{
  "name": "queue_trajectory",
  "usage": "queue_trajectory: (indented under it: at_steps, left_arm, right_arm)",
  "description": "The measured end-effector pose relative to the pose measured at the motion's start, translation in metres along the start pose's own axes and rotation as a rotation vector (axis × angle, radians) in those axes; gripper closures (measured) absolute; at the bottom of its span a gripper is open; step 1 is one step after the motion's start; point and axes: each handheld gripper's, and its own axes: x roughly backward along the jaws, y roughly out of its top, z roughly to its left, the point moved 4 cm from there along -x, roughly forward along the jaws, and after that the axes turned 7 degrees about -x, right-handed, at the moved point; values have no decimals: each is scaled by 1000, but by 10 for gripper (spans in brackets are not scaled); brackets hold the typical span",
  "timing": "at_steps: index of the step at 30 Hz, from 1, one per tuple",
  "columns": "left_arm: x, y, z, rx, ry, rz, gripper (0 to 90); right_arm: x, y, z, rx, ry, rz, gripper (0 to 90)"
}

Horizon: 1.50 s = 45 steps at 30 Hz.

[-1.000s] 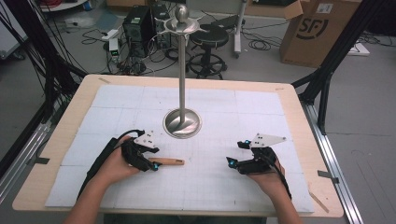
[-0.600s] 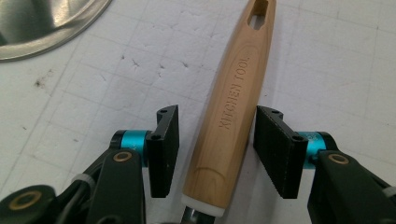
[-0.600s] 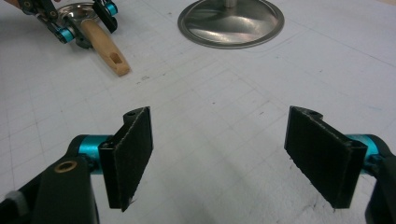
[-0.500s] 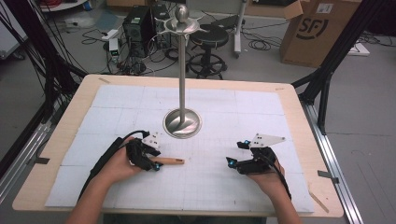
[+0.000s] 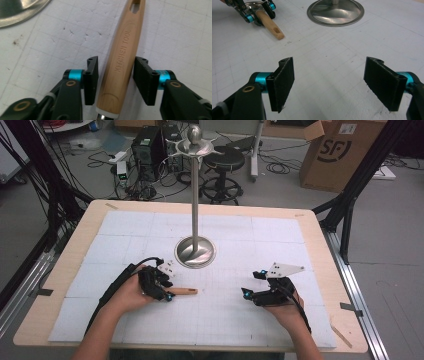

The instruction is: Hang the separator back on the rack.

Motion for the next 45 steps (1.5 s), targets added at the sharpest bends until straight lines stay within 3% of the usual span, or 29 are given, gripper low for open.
queue_trajectory:
  at_steps: [5,12,20,35,45]
  left_arm:
    - [1,1,-3,-10,-7,4,672]
    - [0,1,-5,-9,9,6,671]
    - [0,1,-3,34,-35,-6,578]
    - [-1,3,-5,4,3,8,669]
    - [7,3,-6,1,1,-55,678]
  right_arm:
    - [1,0,-1,0,-4,-2,236]
    - [-1,-1,-1,10,-7,12,236]
    - [-1,-1,-1,11,-8,13,237]
    - [-3,-1,0,10,-10,16,240]
    - [-2,-1,-1,14,-11,16,240]
